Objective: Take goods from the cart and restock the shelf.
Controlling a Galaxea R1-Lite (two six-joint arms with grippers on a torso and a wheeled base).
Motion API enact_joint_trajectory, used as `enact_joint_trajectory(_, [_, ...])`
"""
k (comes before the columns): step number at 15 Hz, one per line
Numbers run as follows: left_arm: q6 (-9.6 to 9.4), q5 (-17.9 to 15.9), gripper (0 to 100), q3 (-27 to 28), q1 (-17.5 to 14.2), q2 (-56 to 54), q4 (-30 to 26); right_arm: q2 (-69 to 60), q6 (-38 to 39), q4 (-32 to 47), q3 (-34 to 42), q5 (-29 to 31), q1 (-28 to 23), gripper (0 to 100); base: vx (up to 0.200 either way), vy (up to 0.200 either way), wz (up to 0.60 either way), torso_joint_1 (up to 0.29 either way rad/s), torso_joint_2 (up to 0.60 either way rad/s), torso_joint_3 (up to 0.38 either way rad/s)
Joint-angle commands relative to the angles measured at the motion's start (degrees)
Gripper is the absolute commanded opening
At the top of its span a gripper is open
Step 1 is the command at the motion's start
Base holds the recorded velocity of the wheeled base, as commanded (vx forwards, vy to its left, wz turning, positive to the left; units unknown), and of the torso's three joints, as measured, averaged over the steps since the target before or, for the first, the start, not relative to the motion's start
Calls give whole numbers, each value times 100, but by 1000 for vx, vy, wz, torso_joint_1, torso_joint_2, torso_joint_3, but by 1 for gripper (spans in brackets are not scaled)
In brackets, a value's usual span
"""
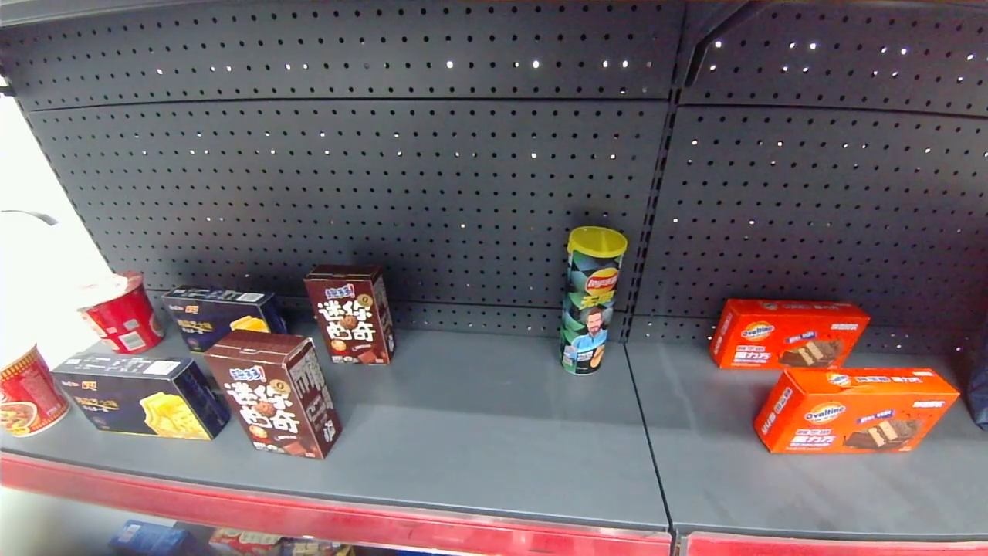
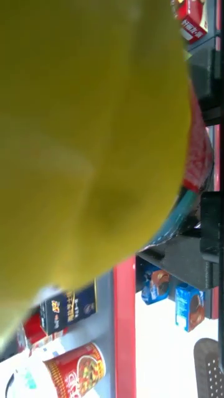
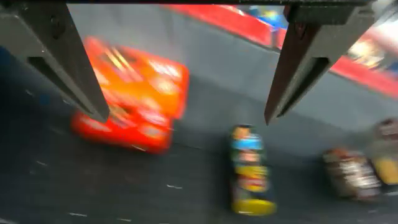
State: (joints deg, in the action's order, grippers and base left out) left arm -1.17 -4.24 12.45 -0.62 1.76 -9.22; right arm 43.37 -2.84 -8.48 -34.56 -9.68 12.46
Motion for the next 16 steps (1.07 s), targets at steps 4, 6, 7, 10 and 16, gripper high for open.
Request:
enact_joint_trajectory(4, [20, 2, 0, -85, 53, -176, -36, 3555, -226, -2316, -569, -1185, 661, 100, 0, 0, 0, 0, 0, 0])
enact_joint_trajectory(6, [99, -15, 0, -76, 53, -176, -36, 4179, -252, -2606, -736, -1563, 644, 100, 0, 0, 0, 0, 0, 0])
enact_joint_trajectory(7, [126, -15, 0, -49, 53, -176, -36, 4390, -261, -2597, -851, -1642, 679, 100, 0, 0, 0, 0, 0, 0])
enact_joint_trajectory(10, [126, -50, 0, 47, 62, -176, -28, 5023, -296, -2614, -1272, -2029, 705, 100, 0, 0, 0, 0, 0, 0])
enact_joint_trajectory(16, [126, -191, 0, 82, 89, -158, -36, 6297, -384, -2948, -1949, -2240, 705, 100, 0, 0, 0, 0, 0, 0])
